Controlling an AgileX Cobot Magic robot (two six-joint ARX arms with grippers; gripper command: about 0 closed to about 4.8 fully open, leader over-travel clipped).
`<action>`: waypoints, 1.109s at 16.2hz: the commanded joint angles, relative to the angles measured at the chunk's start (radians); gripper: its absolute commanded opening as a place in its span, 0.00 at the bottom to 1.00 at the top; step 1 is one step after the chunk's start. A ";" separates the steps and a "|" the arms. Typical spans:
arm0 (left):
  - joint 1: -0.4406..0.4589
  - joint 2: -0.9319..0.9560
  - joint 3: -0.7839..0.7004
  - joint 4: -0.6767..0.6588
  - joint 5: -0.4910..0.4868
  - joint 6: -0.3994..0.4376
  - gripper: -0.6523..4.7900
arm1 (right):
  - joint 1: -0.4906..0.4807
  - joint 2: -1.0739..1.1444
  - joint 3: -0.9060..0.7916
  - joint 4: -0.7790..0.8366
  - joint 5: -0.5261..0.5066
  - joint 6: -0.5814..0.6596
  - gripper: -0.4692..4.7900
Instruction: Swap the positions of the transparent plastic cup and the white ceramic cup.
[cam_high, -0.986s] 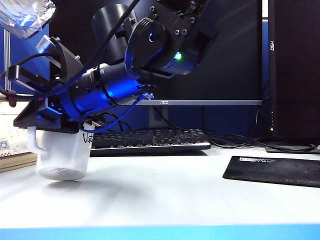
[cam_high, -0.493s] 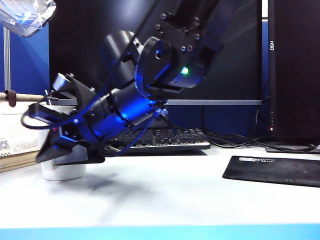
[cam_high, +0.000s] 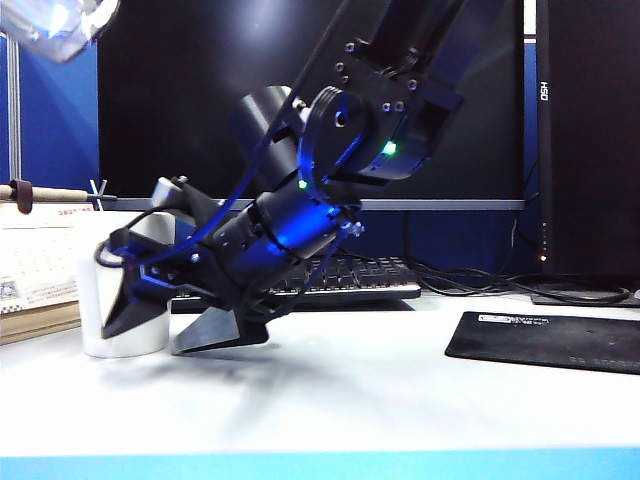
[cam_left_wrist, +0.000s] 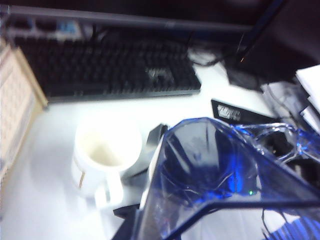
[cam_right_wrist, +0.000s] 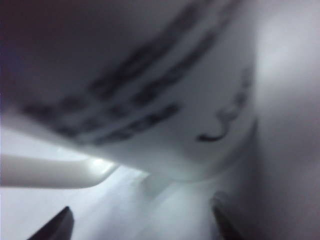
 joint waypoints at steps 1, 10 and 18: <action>0.001 -0.001 0.009 0.049 0.074 -0.026 0.11 | -0.009 -0.011 0.000 -0.044 0.018 0.000 0.72; -0.080 0.047 0.010 0.293 0.159 -0.183 0.11 | -0.154 -0.321 -0.001 -0.281 0.138 -0.109 0.72; -0.372 0.291 0.011 0.439 -0.021 -0.172 0.11 | -0.299 -0.780 -0.104 -0.475 0.240 -0.191 0.71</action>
